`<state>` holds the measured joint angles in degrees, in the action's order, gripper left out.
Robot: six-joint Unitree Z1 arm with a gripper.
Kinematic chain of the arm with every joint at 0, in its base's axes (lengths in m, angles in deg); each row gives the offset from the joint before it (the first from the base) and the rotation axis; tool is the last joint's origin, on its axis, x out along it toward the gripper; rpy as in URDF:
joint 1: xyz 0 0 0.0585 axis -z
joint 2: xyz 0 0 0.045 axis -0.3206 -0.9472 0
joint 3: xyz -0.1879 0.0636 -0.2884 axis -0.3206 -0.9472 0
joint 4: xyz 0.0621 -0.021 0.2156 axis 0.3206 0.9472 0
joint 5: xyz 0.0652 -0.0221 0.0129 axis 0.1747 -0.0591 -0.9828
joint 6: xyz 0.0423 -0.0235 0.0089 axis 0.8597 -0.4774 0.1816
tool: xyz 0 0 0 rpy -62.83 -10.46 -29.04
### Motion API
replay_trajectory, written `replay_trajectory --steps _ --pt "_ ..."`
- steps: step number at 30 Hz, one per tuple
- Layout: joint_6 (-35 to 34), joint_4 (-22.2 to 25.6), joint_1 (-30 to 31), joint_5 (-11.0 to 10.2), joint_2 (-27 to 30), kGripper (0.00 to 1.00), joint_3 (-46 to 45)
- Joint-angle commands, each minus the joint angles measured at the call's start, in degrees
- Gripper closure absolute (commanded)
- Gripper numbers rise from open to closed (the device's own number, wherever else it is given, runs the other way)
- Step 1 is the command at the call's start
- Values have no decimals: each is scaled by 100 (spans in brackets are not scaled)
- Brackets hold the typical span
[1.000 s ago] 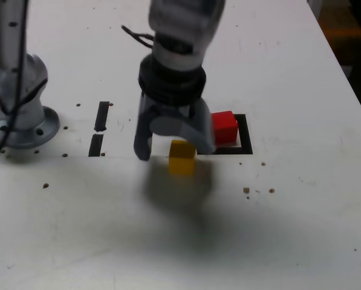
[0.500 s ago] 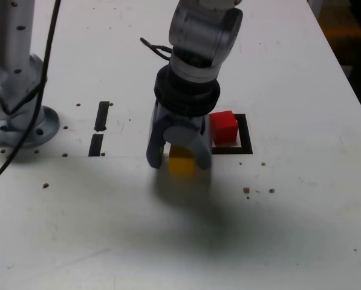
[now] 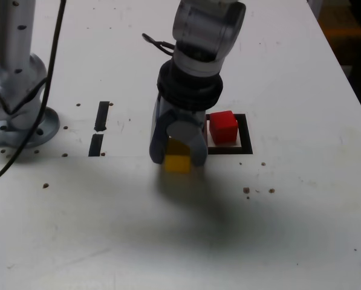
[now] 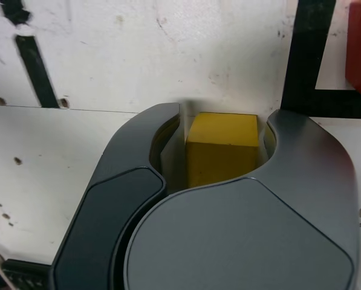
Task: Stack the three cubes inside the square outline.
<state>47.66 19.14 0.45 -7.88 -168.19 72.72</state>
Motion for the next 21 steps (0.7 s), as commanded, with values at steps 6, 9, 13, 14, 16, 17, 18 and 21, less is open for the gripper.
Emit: replay_trajectory --steps 6,9,13,14,16,17,18,21 --pt "-243 1342 -33 -349 794 91 899" --pt "-195 1710 -161 -489 869 91 1681" --pt "42 2171 -448 -453 104 91 2805" --pt "131 2294 -556 -449 -145 91 3120" --pt "240 2410 -707 -449 -409 91 3445" --pt "273 2433 -764 -447 -490 91 3527" --pt "290 2444 -809 -444 -556 91 3577" --pt "279 2448 -874 -438 -688 90 3609"
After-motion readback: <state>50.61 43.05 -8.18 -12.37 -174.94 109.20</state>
